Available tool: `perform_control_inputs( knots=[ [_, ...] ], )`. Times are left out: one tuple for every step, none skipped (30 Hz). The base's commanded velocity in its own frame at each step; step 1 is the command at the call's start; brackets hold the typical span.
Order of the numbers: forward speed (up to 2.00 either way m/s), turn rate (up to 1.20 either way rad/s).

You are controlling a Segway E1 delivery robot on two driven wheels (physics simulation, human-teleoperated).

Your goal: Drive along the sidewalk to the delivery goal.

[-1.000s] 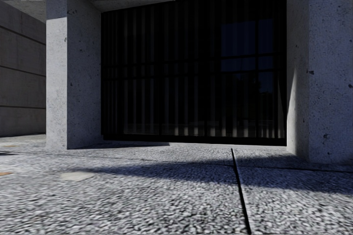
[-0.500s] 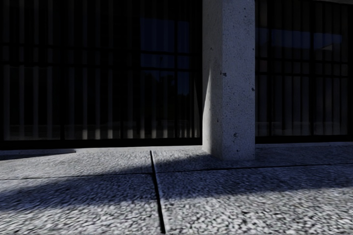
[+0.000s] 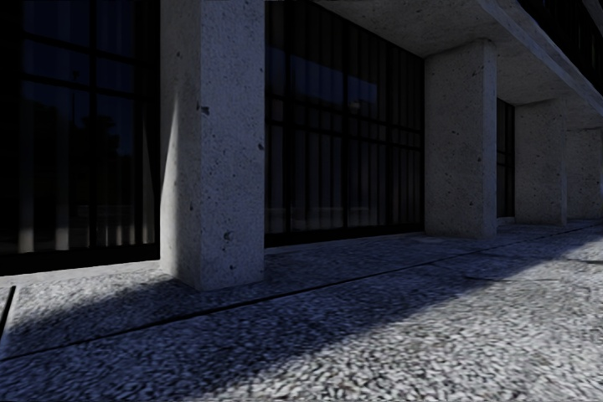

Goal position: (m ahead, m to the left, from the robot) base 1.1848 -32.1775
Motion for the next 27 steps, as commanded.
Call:
perform_control_inputs(
  knots=[
    [1.33,-1.08],
    [1.33,-1.08],
    [1.33,-1.08],
    [1.33,-1.08],
    [1.33,-1.08],
    [1.33,-1.08],
    [1.33,-1.08],
    [1.34,-1.08],
    [1.35,-1.08],
    [1.35,-1.08],
    [1.35,-1.08],
    [1.35,-1.08],
    [1.35,-1.08],
    [1.36,-1.08],
    [1.36,-1.08],
    [1.36,-1.08],
    [1.36,-1.05],
    [1.36,-1.05],
    [1.36,-1.01],
    [1.37,-0.96],
    [1.37,-0.84],
    [1.37,-0.84],
    [1.37,-0.36],
    [1.37,0.00],
    [1.37,0.00],
    [1.37,0.00],
    [1.37,0.00]
  ],
)
